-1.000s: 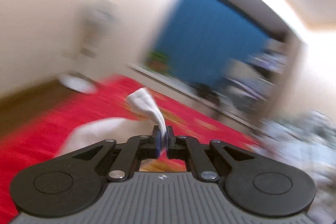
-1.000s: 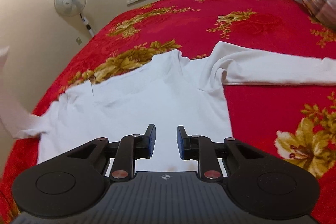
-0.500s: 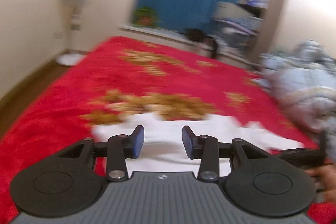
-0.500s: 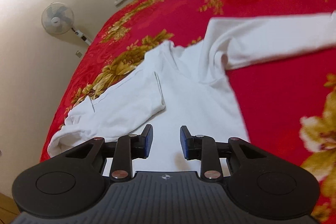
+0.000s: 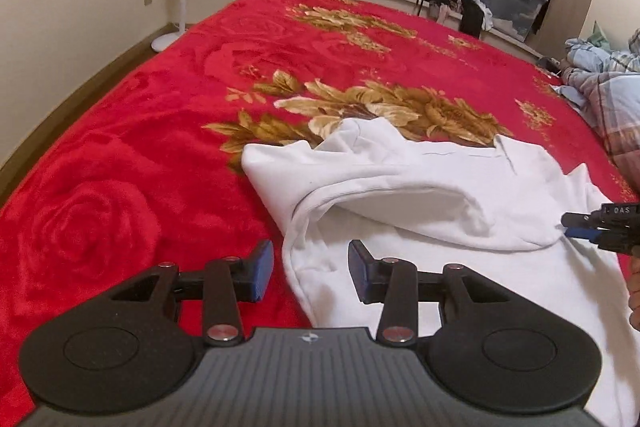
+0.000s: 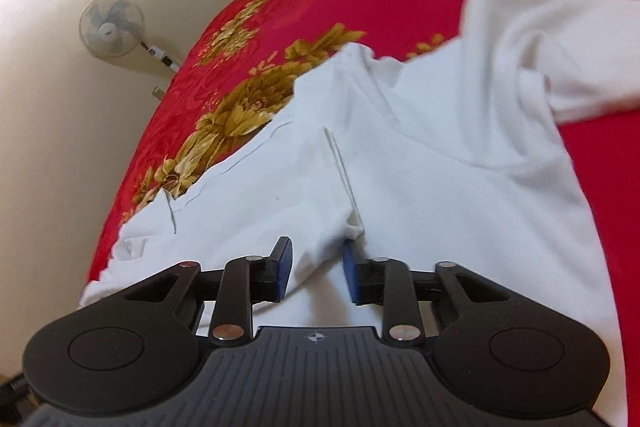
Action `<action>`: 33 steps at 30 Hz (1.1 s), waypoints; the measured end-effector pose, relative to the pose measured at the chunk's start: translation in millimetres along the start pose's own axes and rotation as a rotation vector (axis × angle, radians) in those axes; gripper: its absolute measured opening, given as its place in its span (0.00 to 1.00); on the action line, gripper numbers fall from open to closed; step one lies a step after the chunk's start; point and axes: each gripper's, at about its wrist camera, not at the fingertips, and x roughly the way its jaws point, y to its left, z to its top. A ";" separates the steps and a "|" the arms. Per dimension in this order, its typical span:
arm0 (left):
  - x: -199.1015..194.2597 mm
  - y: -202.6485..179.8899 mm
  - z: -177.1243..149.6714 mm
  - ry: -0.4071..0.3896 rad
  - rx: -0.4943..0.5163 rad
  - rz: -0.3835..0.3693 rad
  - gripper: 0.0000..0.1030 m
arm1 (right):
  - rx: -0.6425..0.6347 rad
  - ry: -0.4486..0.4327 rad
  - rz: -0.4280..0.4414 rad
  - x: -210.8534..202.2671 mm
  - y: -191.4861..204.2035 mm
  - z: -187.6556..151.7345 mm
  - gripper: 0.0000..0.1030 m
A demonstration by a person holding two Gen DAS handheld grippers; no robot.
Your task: Fold small clothes
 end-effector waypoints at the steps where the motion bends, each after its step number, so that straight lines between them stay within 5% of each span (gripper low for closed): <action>1: 11.1 -3.5 2.9 0.001 -0.003 0.011 0.45 | -0.019 -0.002 0.002 2.9 2.2 0.9 0.08; 3: 18.4 -5.9 4.3 -0.004 0.001 0.030 0.44 | -0.031 -0.010 0.017 5.4 3.6 3.0 0.05; 4: 21.6 -4.9 5.5 -0.003 0.002 0.039 0.34 | -0.039 -0.022 0.027 4.6 5.0 5.2 0.03; 5: 26.9 -4.2 7.1 0.002 0.006 0.040 0.05 | -0.055 -0.046 0.041 1.2 7.4 8.7 0.03; 9: 9.0 0.4 18.1 -0.059 0.023 0.027 0.03 | -0.079 -0.216 0.108 -43.4 19.3 31.3 0.03; 12: -13.7 -6.1 19.4 -0.074 0.147 -0.023 0.03 | -0.126 -0.319 0.104 -82.5 19.4 36.1 0.03; 14: -12.2 -16.0 6.4 0.034 0.289 -0.069 0.04 | -0.139 -0.245 -0.013 -81.0 5.2 30.8 0.03; 17: -0.2 -31.1 -21.7 0.247 0.468 -0.102 0.05 | -0.011 0.026 -0.242 -44.1 -39.8 14.2 0.03; 19: -8.3 -36.4 -25.1 0.216 0.543 -0.097 0.07 | 0.059 0.004 -0.207 -46.7 -53.5 11.3 0.03; 21: -20.5 -22.2 -4.8 0.133 0.396 -0.172 0.22 | -0.001 -0.036 -0.215 -54.4 -40.7 17.9 0.16; 23: -25.2 -1.2 15.6 0.037 0.182 -0.234 0.40 | -0.032 -0.094 -0.200 -62.9 -34.0 21.6 0.42; 25: -17.5 15.1 30.4 -0.034 -0.011 -0.210 0.42 | -0.013 -0.113 -0.181 -63.0 -34.1 24.5 0.43; 27: 1.2 25.9 39.7 -0.013 -0.137 -0.202 0.44 | -0.011 -0.099 -0.182 -57.7 -36.1 25.7 0.43; 31: 44.0 34.5 54.5 0.028 -0.276 -0.202 0.64 | -0.027 -0.071 -0.224 -43.2 -41.4 22.1 0.43; 33: 64.9 38.3 58.3 0.047 -0.339 -0.227 0.64 | -0.025 -0.072 -0.221 -39.1 -41.0 20.8 0.43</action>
